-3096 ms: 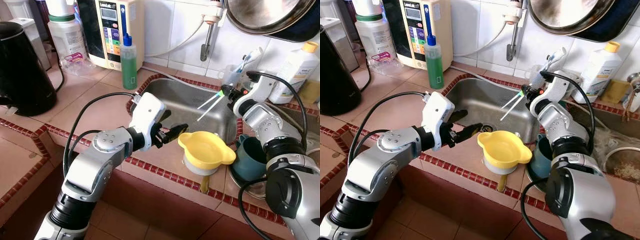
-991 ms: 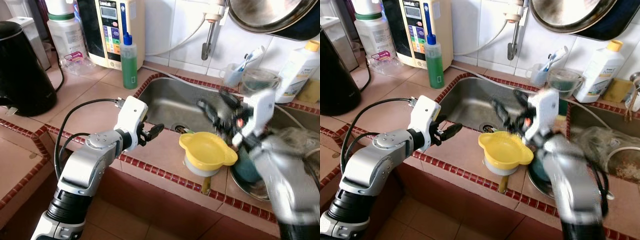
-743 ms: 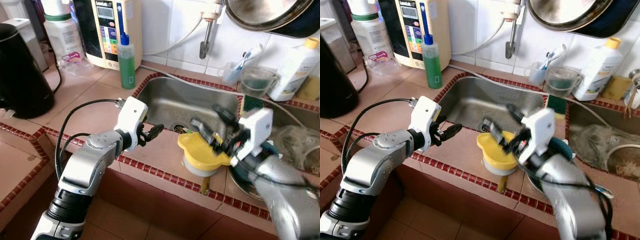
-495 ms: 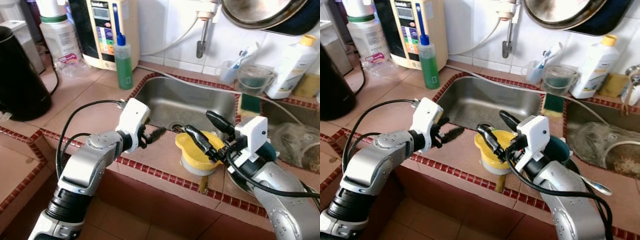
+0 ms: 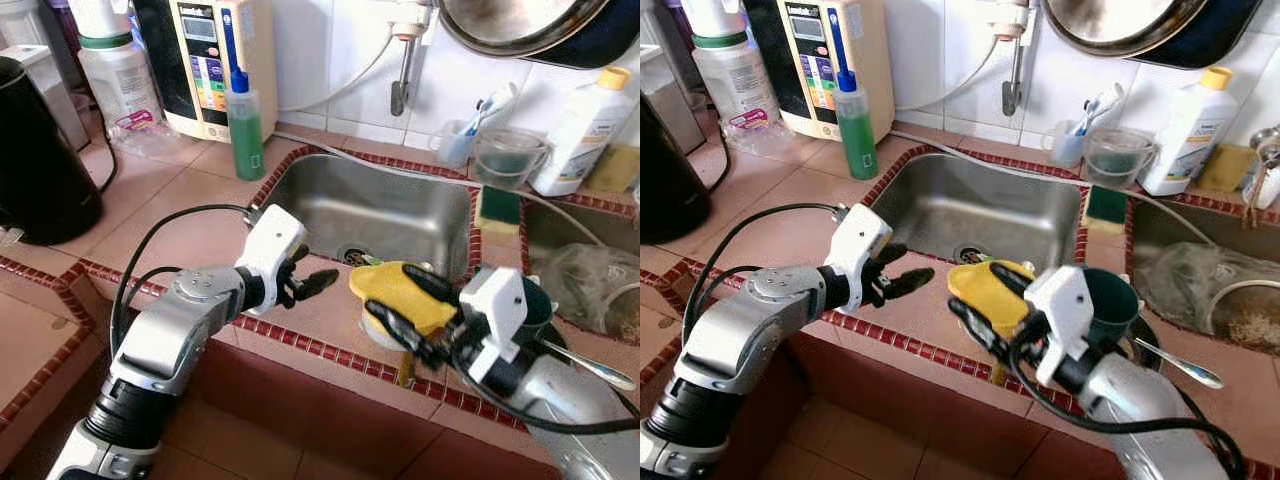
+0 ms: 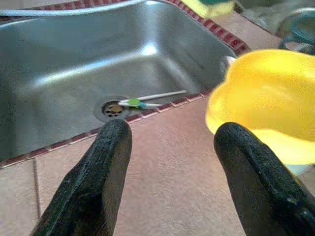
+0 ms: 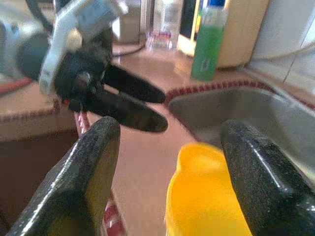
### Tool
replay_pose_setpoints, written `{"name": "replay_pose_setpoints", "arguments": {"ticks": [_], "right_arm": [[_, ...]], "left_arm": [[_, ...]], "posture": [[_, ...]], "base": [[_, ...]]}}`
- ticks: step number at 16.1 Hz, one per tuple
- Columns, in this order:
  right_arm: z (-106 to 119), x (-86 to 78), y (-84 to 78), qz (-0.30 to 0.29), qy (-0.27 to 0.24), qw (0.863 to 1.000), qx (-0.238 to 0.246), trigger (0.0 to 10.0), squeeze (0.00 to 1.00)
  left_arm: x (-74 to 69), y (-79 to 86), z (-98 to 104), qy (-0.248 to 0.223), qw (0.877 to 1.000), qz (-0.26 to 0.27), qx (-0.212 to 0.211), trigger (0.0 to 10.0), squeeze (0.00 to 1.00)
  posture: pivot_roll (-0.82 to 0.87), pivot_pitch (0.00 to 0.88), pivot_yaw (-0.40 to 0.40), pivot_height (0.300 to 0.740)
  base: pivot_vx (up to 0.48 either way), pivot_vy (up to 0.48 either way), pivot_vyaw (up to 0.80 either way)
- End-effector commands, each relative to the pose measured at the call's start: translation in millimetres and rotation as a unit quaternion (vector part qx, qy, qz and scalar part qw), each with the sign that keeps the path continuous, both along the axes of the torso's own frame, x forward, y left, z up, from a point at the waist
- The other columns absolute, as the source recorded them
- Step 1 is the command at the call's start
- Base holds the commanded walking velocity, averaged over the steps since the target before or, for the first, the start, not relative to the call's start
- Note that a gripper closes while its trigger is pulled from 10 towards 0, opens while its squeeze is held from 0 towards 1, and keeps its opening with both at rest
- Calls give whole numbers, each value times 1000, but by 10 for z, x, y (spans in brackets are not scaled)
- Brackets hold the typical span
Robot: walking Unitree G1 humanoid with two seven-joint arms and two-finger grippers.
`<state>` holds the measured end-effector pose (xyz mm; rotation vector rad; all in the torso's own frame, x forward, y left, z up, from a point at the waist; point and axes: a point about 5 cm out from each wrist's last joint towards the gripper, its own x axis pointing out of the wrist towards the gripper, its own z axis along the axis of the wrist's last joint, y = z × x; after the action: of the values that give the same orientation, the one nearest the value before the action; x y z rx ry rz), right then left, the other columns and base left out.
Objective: Kitchen organization
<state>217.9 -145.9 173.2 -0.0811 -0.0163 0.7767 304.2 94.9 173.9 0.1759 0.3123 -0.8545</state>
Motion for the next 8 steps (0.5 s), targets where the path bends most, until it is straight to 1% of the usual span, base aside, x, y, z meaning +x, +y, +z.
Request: {"name": "replay_pose_setpoints", "arguments": {"ticks": [1, 3, 4, 5, 6, 7, 8], "right_arm": [[37, -44, 37, 19, -4, 1000, -5, 10000, 0], [4, -83, 30, 31, 11, 999, -14, 10000, 0], [1, -83, 23, 31, 13, 999, -16, 10000, 0], [-10, -93, 5, 35, 22, 999, -22, 10000, 0], [-20, -96, -6, 38, 29, 998, -27, 10000, 0], [-25, -98, -13, 44, 32, 998, -33, 10000, 0], [-45, -99, -22, 52, 44, 997, -43, 10000, 0]], "left_arm": [[-48, -45, 43, -8, 1000, -28, 1, 10000, 0], [-94, -62, 102, -24, 998, -66, -1, 10000, 0], [-94, -68, 139, -30, 997, -70, -9, 10000, 0], [-131, -83, 225, -46, 994, -97, -25, 10000, 0], [-164, -84, 261, -58, 991, -116, -27, 10000, 0], [-191, -78, 281, -66, 989, -128, -30, 10000, 0], [-207, -68, 261, -65, 988, -136, -31, 10000, 0]], "posture": [[-170, 20, 29, 736], [-172, 22, 30, 736], [-173, 23, 28, 736], [-174, 23, 27, 736], [-174, 23, 24, 736], [-173, 24, 21, 736], [-172, 23, 17, 736]], "base": [[0, 0, 0], [0, 0, 0], [0, 0, 0], [0, 0, 0], [0, 0, 0], [0, 0, 0], [0, 0, 0]]}}
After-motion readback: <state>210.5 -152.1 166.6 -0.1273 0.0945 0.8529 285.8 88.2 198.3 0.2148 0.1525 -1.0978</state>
